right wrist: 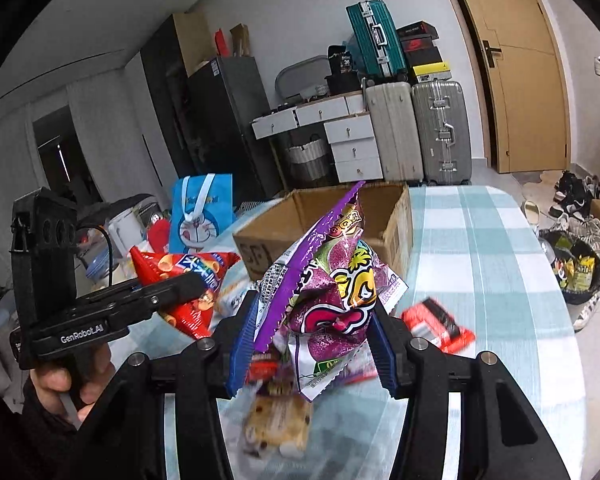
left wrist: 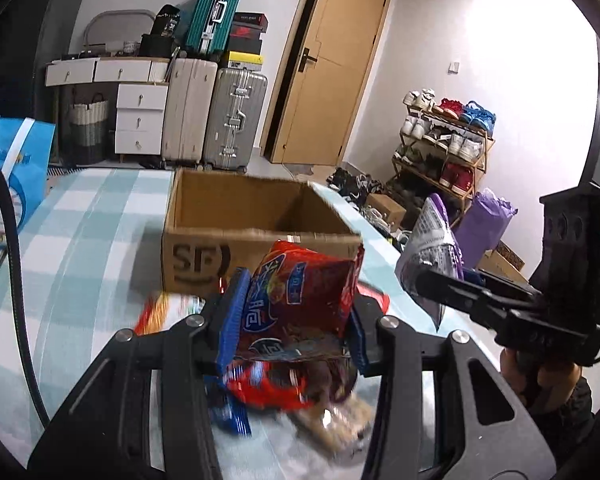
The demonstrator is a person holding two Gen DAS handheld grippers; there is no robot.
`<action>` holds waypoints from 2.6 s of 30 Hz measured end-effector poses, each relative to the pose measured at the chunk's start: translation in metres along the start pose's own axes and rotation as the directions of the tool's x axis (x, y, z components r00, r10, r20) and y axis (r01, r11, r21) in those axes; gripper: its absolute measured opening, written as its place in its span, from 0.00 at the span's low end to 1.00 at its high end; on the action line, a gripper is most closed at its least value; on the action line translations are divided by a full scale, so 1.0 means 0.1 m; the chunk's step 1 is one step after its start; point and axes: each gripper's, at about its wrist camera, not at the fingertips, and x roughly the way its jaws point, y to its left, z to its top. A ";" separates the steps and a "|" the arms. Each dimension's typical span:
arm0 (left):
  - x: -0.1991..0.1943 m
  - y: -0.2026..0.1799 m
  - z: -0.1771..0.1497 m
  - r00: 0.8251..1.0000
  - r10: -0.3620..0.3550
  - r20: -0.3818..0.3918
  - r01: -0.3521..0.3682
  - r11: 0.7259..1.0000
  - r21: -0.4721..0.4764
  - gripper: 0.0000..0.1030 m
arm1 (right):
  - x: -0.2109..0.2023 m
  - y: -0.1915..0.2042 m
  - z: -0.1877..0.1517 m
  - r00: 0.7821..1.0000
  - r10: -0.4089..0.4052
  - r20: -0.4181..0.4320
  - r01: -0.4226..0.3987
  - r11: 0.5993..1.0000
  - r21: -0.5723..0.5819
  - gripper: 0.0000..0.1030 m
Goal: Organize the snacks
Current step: 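Lift red chip bag with left tool while right tool lifts purple candy bag, then drop both bags into the cardboard box, opening left and right tools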
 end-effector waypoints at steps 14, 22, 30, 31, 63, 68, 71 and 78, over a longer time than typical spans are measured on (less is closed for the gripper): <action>0.79 0.24 0.52 0.999 -0.003 -0.045 0.002 1.000 -0.028 0.12 | 0.47 -0.11 0.42 1.000 -0.017 -0.012 0.017 1.000 0.014 0.50; 0.76 0.48 0.24 0.995 0.013 -0.099 -0.017 0.999 -0.040 0.24 | 0.54 -0.19 0.31 1.000 -0.014 -0.025 0.014 1.000 0.013 0.50; 0.16 0.62 -0.24 0.994 0.043 -0.100 -0.047 0.998 -0.039 0.74 | 0.41 -0.16 0.22 1.000 0.006 -0.023 -0.005 1.000 0.003 0.50; 0.09 0.62 -0.31 0.995 0.043 -0.093 -0.048 0.998 -0.045 0.76 | 0.39 -0.15 0.21 1.000 0.005 -0.022 -0.005 1.000 0.001 0.50; -0.02 0.22 -0.53 0.991 -0.006 -0.135 0.001 0.999 -0.037 0.32 | 0.28 -0.08 0.15 0.999 0.017 -0.031 -0.017 1.000 -0.013 0.50; 0.11 0.27 -0.04 0.999 0.018 -0.034 -0.020 0.998 -0.057 0.32 | 0.39 -0.07 0.25 0.999 0.015 -0.040 -0.016 1.000 -0.022 0.50; 0.27 0.33 0.22 1.000 0.025 -0.006 -0.025 0.997 -0.069 0.32 | 0.48 -0.06 0.34 0.999 0.034 -0.040 -0.035 0.999 -0.009 0.50; 0.75 0.50 0.67 0.999 0.045 0.003 -0.045 0.995 -0.090 0.32 | 0.82 -0.07 0.53 0.998 0.034 -0.050 -0.034 0.999 0.006 0.50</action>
